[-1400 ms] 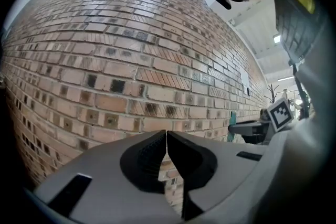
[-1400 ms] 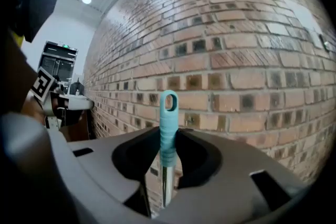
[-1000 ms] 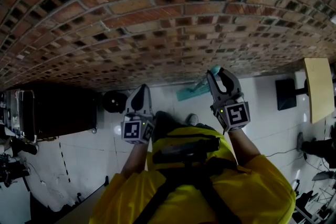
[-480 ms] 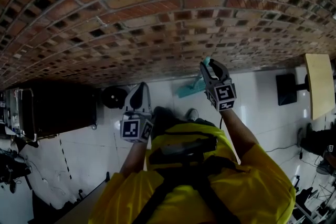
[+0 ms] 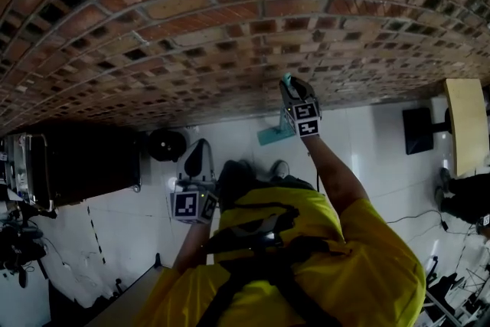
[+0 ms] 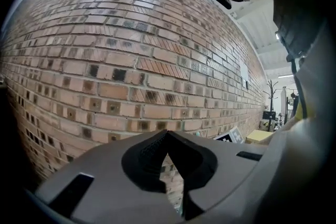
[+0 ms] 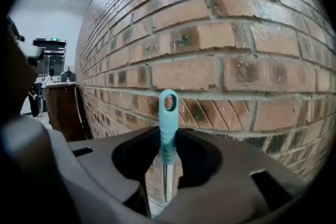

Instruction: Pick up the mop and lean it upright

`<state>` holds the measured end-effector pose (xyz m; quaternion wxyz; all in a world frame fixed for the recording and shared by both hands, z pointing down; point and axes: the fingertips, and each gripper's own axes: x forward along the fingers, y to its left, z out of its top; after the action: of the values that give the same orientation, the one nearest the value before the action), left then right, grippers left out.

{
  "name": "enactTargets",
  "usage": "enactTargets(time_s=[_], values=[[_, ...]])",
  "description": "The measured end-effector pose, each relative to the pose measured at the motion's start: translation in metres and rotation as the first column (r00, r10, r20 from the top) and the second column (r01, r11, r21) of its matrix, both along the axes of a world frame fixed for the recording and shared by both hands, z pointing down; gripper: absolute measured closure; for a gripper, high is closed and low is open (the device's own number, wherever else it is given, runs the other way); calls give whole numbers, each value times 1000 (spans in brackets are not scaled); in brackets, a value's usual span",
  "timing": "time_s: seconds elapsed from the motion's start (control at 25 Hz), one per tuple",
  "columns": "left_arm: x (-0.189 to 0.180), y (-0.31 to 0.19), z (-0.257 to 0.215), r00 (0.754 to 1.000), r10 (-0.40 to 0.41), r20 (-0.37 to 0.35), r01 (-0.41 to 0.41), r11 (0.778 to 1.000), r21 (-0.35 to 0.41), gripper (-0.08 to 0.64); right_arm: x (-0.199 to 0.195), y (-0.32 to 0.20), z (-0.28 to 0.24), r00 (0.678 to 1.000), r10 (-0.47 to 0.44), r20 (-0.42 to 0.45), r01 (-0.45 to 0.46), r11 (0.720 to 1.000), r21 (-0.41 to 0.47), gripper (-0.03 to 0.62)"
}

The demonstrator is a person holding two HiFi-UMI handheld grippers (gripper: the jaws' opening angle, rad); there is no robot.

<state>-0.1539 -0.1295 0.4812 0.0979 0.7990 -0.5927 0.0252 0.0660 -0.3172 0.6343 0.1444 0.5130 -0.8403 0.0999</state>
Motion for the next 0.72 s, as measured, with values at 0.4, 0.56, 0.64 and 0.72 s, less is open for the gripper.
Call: enactTargets(time_s=[0.4, 0.56, 0.64, 0.72], values=[[-5, -2, -5, 999, -28, -17, 28, 1000, 14, 557, -8, -25, 9, 995, 69, -78, -70, 997, -13, 445], [-4, -8, -6, 1000, -21, -20, 22, 1000, 19, 557, -5, -4, -8, 998, 43, -52, -43, 999, -4, 434], [-2, -11, -7, 1000, -17, -22, 18, 999, 27, 558, 0, 18, -30, 999, 32, -1, -32, 999, 3, 434], [2, -15, -8, 1000, -9, -25, 9, 999, 35, 557, 5, 46, -64, 997, 8, 73, -10, 1000, 28, 435]])
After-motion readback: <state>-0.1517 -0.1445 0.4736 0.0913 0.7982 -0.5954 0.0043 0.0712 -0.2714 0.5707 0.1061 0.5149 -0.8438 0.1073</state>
